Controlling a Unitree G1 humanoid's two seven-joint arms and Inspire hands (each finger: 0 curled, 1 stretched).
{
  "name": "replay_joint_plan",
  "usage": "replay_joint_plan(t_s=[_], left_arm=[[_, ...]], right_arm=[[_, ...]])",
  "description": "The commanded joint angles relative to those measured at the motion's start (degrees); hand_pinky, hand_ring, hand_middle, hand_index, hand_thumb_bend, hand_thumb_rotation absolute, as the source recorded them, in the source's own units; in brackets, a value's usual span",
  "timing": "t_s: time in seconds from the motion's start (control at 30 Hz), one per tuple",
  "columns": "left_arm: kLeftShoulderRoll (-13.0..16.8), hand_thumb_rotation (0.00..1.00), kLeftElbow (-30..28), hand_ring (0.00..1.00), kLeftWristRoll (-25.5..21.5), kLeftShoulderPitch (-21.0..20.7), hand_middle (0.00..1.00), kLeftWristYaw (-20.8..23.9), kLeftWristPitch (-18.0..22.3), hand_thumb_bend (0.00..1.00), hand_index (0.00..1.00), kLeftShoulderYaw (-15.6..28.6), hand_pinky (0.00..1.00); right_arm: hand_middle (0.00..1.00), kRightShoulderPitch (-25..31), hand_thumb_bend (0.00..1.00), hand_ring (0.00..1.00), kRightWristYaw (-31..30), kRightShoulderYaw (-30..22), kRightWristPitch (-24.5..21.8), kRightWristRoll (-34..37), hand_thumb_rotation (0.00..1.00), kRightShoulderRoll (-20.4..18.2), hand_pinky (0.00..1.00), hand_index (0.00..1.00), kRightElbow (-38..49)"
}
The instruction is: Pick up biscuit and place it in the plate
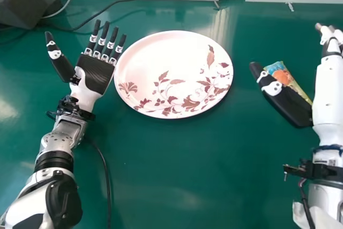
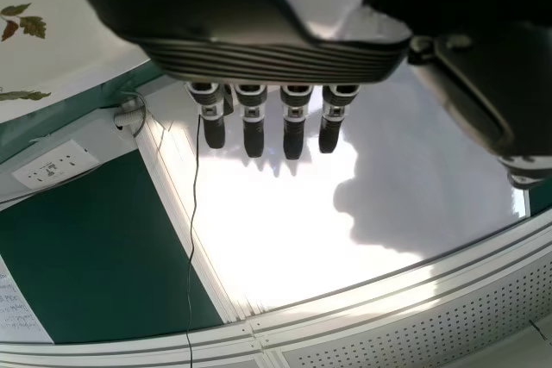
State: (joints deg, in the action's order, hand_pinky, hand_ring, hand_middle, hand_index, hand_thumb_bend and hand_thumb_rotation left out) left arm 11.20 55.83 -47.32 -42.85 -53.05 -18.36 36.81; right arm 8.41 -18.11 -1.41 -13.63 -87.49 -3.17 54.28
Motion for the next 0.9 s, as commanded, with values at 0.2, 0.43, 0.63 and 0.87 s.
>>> replay_joint_plan(t_s=[0.2, 0.43, 0.63, 0.87], left_arm=[[-1.4, 0.84, 1.3, 0.98, 0.7, 3.0, 1.0, -0.6, 0.2, 1.0, 1.0, -0.4, 1.0], [-1.5, 0.82, 1.1, 0.97, 0.5, 3.1, 1.0, 0.2, -0.1, 1.0, 1.0, -0.2, 1.0], [-1.8, 0.81, 0.4, 0.97, 0.5, 3.4, 1.0, 0.3, -0.2, 1.0, 1.0, -0.3, 0.99], [-2.1, 0.79, -0.4, 0.96, 0.2, 3.8, 1.0, 0.5, -0.8, 1.0, 1.0, -0.2, 0.99]], right_arm=[[1.0, -2.9, 1.0, 1.0, -3.2, -2.0, -0.5, -3.1, 0.85, -0.7, 1.0, 1.0, -2.4], [1.0, -5.2, 1.0, 1.0, -6.6, -3.6, -0.8, -4.5, 0.86, -0.2, 1.0, 1.0, -4.5], [1.0, -6.8, 1.0, 1.0, -10.1, -4.7, -1.0, -5.4, 0.86, 0.8, 1.0, 1.0, -5.6], [1.0, -8.2, 1.0, 1.0, -13.6, -5.7, -1.1, -6.1, 0.86, 1.8, 1.0, 1.0, -7.0]])
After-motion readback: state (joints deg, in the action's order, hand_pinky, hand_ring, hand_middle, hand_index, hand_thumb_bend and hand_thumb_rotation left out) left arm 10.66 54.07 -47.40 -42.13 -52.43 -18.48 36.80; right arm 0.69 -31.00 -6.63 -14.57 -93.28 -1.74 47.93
